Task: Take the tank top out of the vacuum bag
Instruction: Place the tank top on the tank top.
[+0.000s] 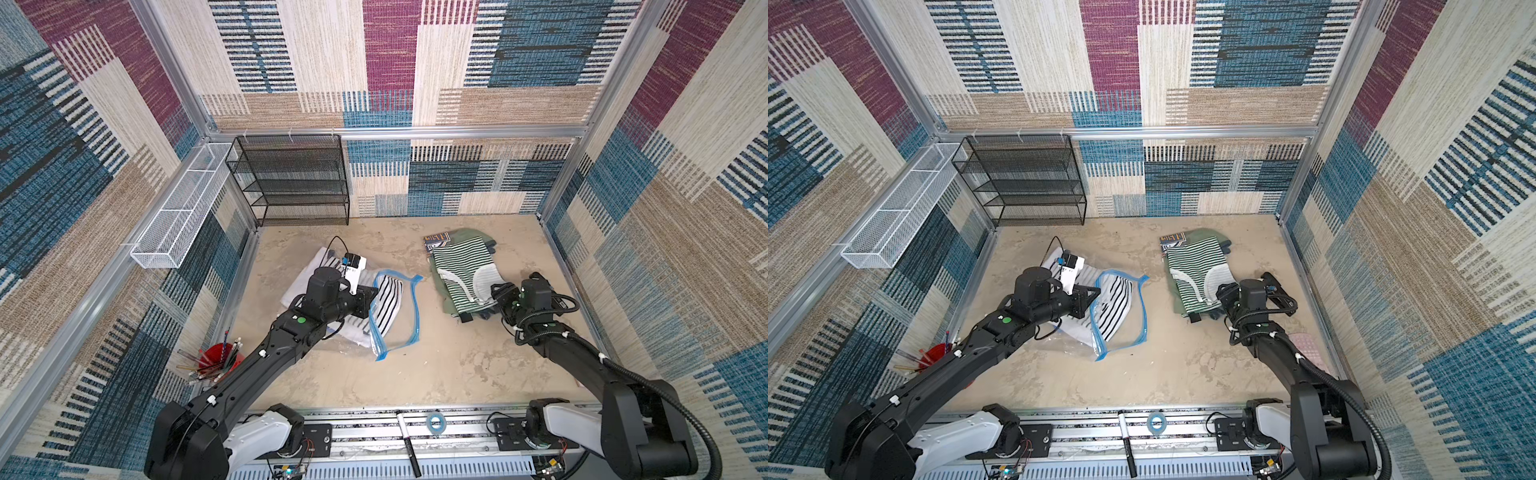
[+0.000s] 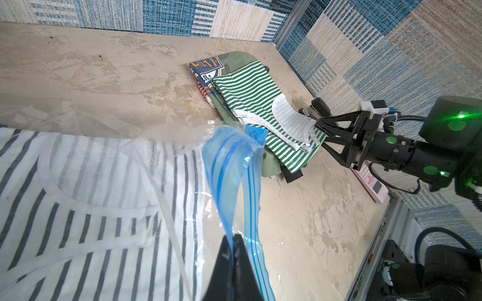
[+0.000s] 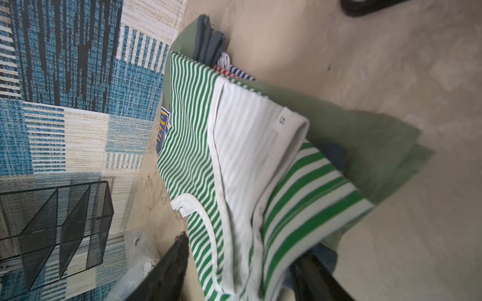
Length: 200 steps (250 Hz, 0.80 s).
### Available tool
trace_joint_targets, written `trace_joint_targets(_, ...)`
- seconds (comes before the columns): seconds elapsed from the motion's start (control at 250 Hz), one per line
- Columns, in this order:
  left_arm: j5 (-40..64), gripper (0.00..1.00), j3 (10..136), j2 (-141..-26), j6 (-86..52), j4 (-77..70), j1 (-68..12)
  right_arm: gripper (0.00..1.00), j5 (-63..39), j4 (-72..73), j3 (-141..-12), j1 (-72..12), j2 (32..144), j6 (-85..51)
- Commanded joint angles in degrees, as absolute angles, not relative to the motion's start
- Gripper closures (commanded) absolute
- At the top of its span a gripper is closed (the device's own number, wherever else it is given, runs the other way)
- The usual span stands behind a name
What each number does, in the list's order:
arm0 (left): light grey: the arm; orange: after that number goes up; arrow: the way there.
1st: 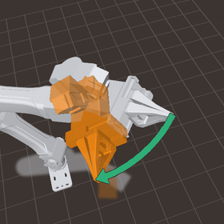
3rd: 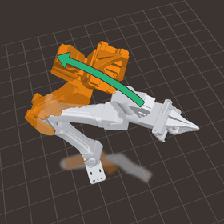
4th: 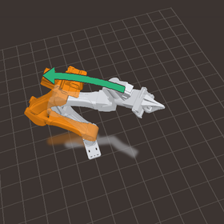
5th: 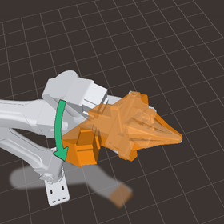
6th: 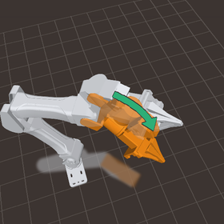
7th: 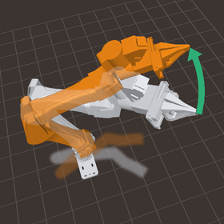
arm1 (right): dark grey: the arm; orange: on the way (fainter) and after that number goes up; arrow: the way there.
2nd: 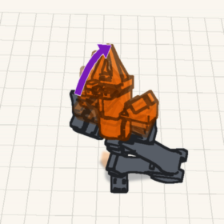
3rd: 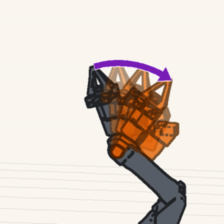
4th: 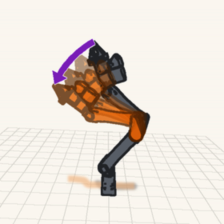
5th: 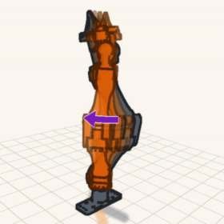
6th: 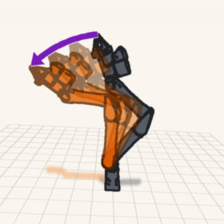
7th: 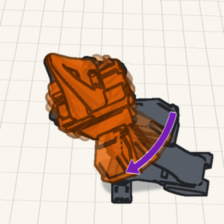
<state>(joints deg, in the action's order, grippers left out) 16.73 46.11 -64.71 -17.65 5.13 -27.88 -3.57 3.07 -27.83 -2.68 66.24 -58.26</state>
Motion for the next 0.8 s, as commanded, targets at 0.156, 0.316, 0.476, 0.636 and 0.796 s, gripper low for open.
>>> trace_joint_targets(0.156, 16.5, 1.00, 47.5, -65.5, -16.5, 5.6, -27.8, 0.19, 0.7, -8.7, -30.4, -1.2, 59.1, -47.7)
trace_joint_targets(0.316, 16.2, 1.00, 47.2, -65.5, -16.7, 5.5, -27.9, 0.19, -0.3, -14.9, -40.0, -1.7, 63.4, -35.7)
trace_joint_targets(0.476, 14.6, 1.00, 47.2, -66.0, -17.4, 6.6, -27.8, 0.25, -2.3, -22.9, -52.0, -10.9, 76.2, -23.1)
trace_joint_targets(0.636, 14.5, 1.00, 48.3, -67.0, -18.7, 9.0, -27.8, 0.36, 5.7, -30.2, -60.5, -22.5, 87.5, -20.3)
trace_joint_targets(0.796, 14.2, 1.00, 47.3, -65.9, -18.7, 9.3, -27.8, 0.41, 9.2, -32.3, -62.2, -25.5, 91.0, -19.3)
